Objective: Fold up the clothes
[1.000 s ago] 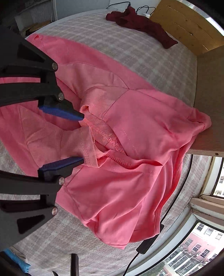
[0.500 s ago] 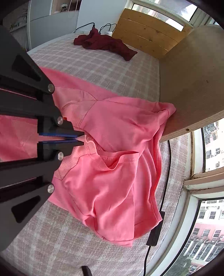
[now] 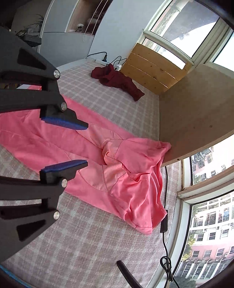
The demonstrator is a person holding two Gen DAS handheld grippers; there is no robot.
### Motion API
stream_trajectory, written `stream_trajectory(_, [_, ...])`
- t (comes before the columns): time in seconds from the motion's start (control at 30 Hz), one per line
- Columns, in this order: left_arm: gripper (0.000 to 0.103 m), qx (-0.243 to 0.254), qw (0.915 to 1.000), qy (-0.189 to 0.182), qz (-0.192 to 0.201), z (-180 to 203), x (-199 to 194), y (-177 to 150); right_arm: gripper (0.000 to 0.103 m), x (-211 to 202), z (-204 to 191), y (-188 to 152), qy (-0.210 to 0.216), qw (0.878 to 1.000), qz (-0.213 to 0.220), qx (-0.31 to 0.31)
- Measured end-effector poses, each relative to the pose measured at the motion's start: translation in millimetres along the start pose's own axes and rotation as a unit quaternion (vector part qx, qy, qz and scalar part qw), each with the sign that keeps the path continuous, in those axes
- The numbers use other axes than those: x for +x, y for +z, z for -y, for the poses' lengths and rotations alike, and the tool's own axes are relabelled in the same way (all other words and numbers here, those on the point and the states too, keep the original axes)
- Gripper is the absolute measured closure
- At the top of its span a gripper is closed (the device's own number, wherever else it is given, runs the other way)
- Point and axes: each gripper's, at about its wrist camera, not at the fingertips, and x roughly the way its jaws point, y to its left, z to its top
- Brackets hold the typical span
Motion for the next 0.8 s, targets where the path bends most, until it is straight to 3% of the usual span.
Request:
stream_trajectory(0.1, [0.08, 0.053, 0.9982, 0.024, 0.014, -11.3, -24.3, 33.7, 0.056, -40.2, -9.9, -68.2, -0.011, 1.0, 0.017, -0.001])
stream_trajectory(0.17, [0.08, 0.098, 0.9946, 0.03, 0.01, -11.2, -23.6, 60.3, 0.056, -48.6, -14.7, -123.3, -0.016, 1.0, 0.016, 0.009])
stream_trajectory(0.3, [0.076, 0.196, 0.9804, 0.002, -0.017, 6.1, 16.1, 119.6, 0.056, -18.5, -40.8, -226.0, -0.05, 0.998, -0.008, 0.022])
stream_trajectory(0.4, [0.076, 0.245, 0.9673, -0.04, -0.052, 26.4, 60.8, 162.4, 0.056, 17.0, -59.2, -279.1, -0.057, 0.997, -0.016, 0.058])
stream_trajectory(0.57, [0.076, 0.304, 0.9431, -0.087, -0.105, 64.6, 127.8, 206.2, 0.056, 45.4, -86.7, -316.6, -0.113, 0.991, 0.022, 0.073])
stream_trajectory(0.7, [0.076, 0.321, 0.9292, -0.11, -0.146, 85.1, 161.1, 214.5, 0.056, 56.2, -91.3, -325.7, -0.148, 0.987, 0.033, 0.06])
stream_trajectory(0.8, [0.076, 0.344, 0.919, -0.109, -0.158, 95.6, 171.9, 212.7, 0.056, 55.9, -87.3, -331.6, -0.141, 0.988, 0.047, 0.047])
